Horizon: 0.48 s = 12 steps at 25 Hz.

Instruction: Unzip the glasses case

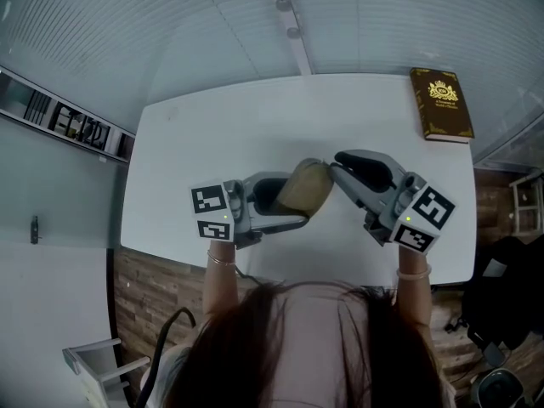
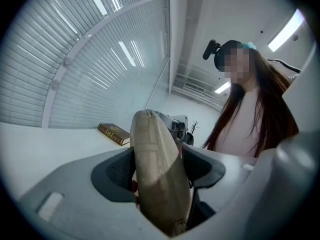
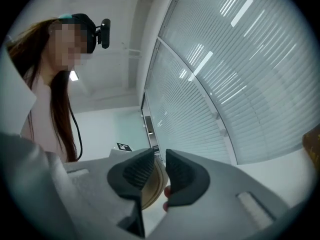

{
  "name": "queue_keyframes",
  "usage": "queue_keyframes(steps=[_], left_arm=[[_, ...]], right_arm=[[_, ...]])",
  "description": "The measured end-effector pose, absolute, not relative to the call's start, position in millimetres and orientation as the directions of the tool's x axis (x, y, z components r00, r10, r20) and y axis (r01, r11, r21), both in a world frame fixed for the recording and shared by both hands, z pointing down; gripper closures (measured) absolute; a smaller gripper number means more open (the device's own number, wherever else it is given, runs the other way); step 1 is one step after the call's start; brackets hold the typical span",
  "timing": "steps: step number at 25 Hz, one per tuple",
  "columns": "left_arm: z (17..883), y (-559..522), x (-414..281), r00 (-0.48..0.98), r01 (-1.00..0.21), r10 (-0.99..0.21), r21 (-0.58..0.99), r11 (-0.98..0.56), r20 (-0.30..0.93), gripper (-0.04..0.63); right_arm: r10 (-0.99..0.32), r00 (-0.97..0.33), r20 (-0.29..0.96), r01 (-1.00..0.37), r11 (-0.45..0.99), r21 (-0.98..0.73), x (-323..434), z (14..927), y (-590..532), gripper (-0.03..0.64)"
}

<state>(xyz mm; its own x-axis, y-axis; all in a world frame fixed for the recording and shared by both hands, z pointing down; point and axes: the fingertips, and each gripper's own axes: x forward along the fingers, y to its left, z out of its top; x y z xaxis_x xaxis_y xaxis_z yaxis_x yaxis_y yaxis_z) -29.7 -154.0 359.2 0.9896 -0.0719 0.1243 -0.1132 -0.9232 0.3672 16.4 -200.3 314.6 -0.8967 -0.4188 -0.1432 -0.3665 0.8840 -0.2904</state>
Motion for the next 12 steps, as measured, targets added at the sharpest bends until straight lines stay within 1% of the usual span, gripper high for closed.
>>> queue_keyframes(steps=[2, 6, 12], left_arm=[[358, -149, -29, 0.991, -0.094, -0.051, 0.362, -0.927, 0.125, 0.299], [357, -143, -30, 0.992, -0.066, -0.022, 0.357, -0.932, 0.127, 0.298], [359, -132, -26, 0.991, -0.013, 0.037, 0.365, -0.931, 0.129, 0.299]], right_arm=[[-0.367, -0.917, -0.153, -0.310, 0.901, -0.302, 14, 313, -196, 0.522], [-0.272, -0.946, -0.175, -0.205, 0.922, -0.327, 10, 312, -187, 0.503], [-0.185, -0.962, -0.200, -0.104, 0.928, -0.358, 10, 312, -181, 0.500]])
